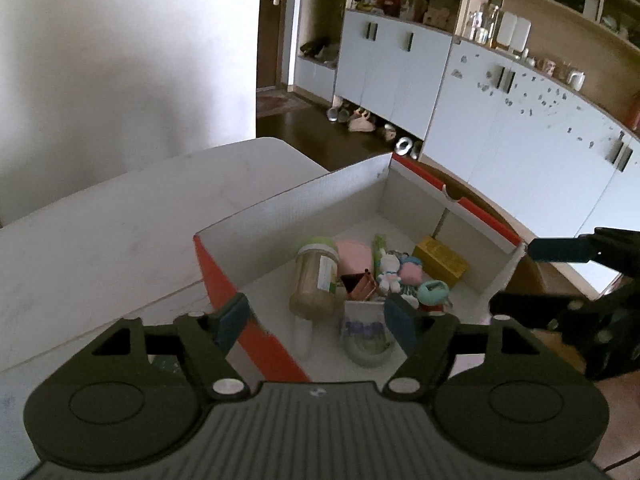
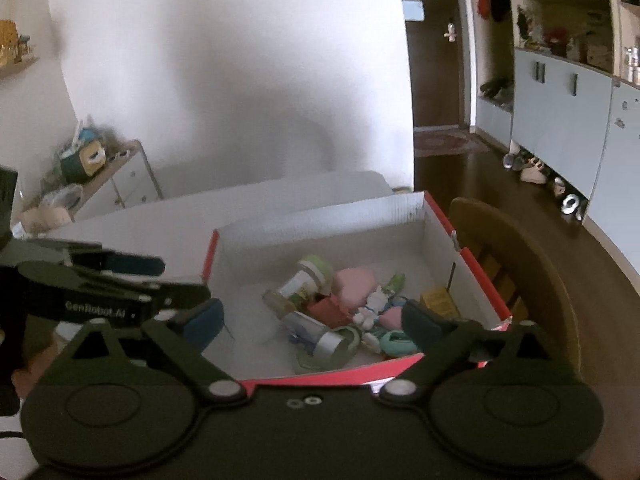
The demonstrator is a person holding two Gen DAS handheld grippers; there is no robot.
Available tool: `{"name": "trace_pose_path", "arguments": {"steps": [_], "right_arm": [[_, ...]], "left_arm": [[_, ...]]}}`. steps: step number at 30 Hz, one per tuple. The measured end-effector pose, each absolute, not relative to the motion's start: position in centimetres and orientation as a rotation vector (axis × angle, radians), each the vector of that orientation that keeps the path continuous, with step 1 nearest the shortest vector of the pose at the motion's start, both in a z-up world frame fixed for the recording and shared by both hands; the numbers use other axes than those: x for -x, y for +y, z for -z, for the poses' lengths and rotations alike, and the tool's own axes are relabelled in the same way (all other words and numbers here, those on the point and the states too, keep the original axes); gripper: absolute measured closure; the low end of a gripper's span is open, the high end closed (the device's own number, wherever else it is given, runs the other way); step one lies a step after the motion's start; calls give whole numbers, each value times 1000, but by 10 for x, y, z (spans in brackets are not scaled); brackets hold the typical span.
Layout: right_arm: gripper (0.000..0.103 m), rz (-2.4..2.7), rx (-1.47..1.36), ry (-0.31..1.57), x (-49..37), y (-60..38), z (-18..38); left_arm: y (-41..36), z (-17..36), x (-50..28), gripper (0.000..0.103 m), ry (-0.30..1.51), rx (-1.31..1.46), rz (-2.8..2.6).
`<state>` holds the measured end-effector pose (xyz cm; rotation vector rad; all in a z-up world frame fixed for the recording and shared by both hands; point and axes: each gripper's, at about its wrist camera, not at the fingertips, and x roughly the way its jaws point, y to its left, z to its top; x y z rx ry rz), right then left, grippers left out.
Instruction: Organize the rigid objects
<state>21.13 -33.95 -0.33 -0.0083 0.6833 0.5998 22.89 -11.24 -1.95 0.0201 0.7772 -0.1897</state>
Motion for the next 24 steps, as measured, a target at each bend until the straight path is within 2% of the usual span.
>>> {"name": "trace_pose_path", "arguments": {"steps": [3, 6, 11, 13, 15, 24], "right_arm": [[1, -578, -14, 663, -198, -339, -2], [1, -561, -30, 645, -185, -337, -6], [0, -534, -37, 633, -166, -333, -9], [0, -526, -49, 630, -159, -332, -9], [0, -518, -61, 625, -153, -331, -11], [0, -491, -81, 609, -125, -333, -11]], "left_arm": [[-104, 17, -216, 25, 768, -6, 204], [-96, 13, -203, 21, 758, 8, 214], [-90, 6, -183, 20, 742, 13, 242], [-89, 4, -175, 15, 733, 9, 249], [-88, 3, -167, 1, 717, -3, 252], [-89, -1, -140, 1, 702, -20, 298]]}}
